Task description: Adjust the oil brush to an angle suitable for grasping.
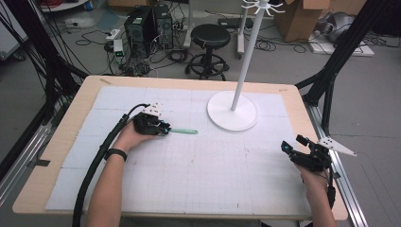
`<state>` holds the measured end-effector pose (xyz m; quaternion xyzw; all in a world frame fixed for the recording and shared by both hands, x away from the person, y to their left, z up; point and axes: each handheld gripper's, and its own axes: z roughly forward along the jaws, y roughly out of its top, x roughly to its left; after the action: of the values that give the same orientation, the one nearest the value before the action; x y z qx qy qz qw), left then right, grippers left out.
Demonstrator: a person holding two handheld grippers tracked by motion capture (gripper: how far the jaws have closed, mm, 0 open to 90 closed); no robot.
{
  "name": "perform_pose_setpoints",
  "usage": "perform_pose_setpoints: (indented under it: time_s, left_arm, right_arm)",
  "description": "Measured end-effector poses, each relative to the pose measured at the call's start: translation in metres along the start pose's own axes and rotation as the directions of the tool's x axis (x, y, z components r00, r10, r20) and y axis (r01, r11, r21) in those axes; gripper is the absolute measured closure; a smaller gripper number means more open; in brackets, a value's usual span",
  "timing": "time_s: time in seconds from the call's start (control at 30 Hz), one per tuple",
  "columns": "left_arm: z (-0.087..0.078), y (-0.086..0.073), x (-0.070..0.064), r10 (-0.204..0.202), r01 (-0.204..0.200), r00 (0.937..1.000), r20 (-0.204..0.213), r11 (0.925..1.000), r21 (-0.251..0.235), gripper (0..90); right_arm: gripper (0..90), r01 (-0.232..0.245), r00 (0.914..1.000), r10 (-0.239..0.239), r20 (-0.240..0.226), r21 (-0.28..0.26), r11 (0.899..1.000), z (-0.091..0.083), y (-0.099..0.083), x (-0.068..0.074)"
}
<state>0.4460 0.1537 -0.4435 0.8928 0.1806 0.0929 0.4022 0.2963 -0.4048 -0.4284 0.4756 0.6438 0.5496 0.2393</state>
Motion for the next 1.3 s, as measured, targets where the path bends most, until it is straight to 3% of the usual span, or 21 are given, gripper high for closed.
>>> perform_pose_setpoints:
  time_s: [0.37, 0.6, 0.87, 1.3]
  left_arm:
    - [-0.002, 0.002, -0.004, 0.004, -0.004, 0.9994, 0.035, 0.9999, 0.011, 82.3]
    - [-0.012, 0.005, -0.007, 0.000, 0.001, 0.9994, 0.035, 0.9993, -0.036, 82.4]
    - [-0.023, 0.021, -0.021, 0.011, -0.007, 0.9995, 0.030, 0.9940, -0.109, 82.5]
    - [-0.022, 0.044, -0.049, 0.031, -0.024, 0.9983, 0.049, 0.9898, -0.140, 82.5]
  right_arm:
    - [17.3, 0.000, 1.0000, 0.000, 0.003, 0.002, 1.000, 0.001, 0.000, 0.001]
    - [17.3, 0.003, 1.0000, -0.003, 0.002, -0.001, 1.000, 0.001, 0.000, 0.000]
    - [17.3, 0.000, 1.0000, 0.000, 0.006, 0.003, 1.000, 0.001, 0.000, 0.000]
    - [17.3, 0.007, 1.0000, -0.007, 0.007, -0.008, 1.000, -0.001, 0.001, -0.001]
